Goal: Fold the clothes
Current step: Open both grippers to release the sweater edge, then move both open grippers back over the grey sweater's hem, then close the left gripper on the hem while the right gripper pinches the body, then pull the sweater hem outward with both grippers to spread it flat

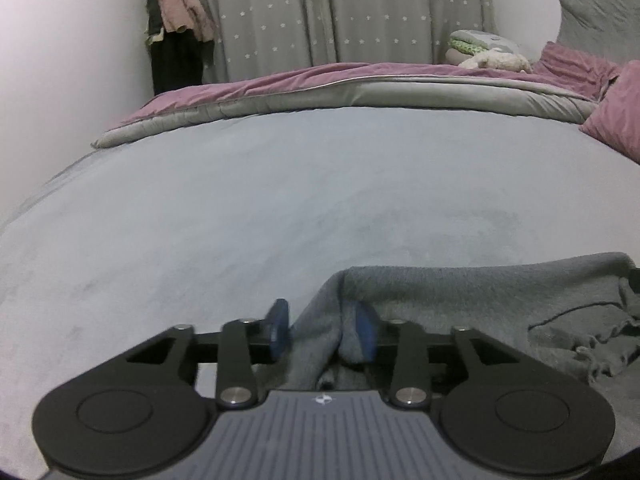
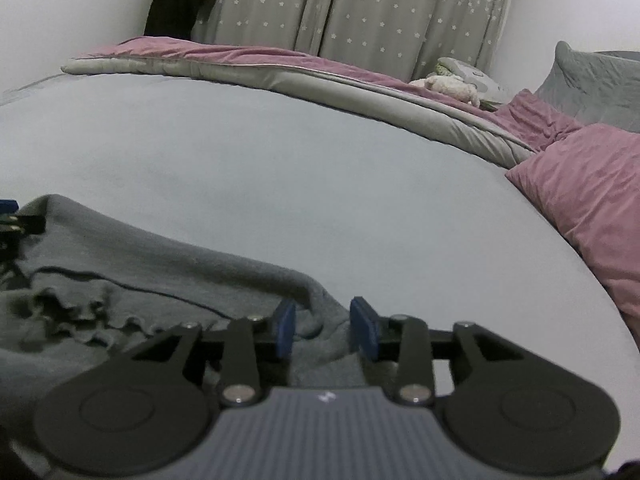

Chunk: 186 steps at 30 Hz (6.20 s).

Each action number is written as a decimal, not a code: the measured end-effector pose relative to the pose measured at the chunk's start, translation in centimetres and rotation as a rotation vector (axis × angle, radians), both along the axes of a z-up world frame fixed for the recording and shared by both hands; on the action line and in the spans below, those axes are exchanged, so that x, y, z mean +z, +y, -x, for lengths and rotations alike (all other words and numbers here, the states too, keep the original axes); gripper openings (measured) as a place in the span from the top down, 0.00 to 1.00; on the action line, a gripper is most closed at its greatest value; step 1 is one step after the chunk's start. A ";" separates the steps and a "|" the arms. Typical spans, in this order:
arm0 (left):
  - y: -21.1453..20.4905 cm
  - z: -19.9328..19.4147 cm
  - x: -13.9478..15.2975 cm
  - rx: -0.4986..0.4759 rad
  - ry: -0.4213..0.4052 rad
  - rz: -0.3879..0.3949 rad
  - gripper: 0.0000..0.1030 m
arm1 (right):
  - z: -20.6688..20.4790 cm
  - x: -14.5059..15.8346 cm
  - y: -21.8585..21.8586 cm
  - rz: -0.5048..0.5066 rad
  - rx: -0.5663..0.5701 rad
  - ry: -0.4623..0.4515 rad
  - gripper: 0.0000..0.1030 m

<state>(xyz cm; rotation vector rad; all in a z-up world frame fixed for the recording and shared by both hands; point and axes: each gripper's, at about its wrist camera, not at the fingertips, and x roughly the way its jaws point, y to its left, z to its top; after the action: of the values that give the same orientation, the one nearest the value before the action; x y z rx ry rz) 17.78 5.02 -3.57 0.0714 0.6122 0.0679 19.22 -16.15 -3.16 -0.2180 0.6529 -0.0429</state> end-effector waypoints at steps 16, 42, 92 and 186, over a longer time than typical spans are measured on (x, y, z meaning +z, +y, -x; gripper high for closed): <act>1.2 6.0 2.7 0.005 0.047 0.102 0.45 | 6.0 3.7 -0.1 -0.048 0.007 0.010 0.56; 1.5 14.6 1.7 -0.036 0.211 0.378 0.40 | 15.0 2.4 -4.2 -0.381 -0.088 0.148 0.42; 0.5 13.6 1.0 -0.037 0.276 0.511 0.40 | 15.0 0.6 -3.7 -0.432 -0.087 0.242 0.24; 5.1 23.3 6.9 -0.407 0.355 0.243 0.96 | 21.1 5.3 -11.6 -0.684 -0.102 0.239 0.89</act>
<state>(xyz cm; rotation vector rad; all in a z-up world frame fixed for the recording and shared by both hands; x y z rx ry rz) -5.48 10.13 3.32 -0.0298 0.9445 -0.4215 -1.90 -27.75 2.10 0.4770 0.8791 0.1107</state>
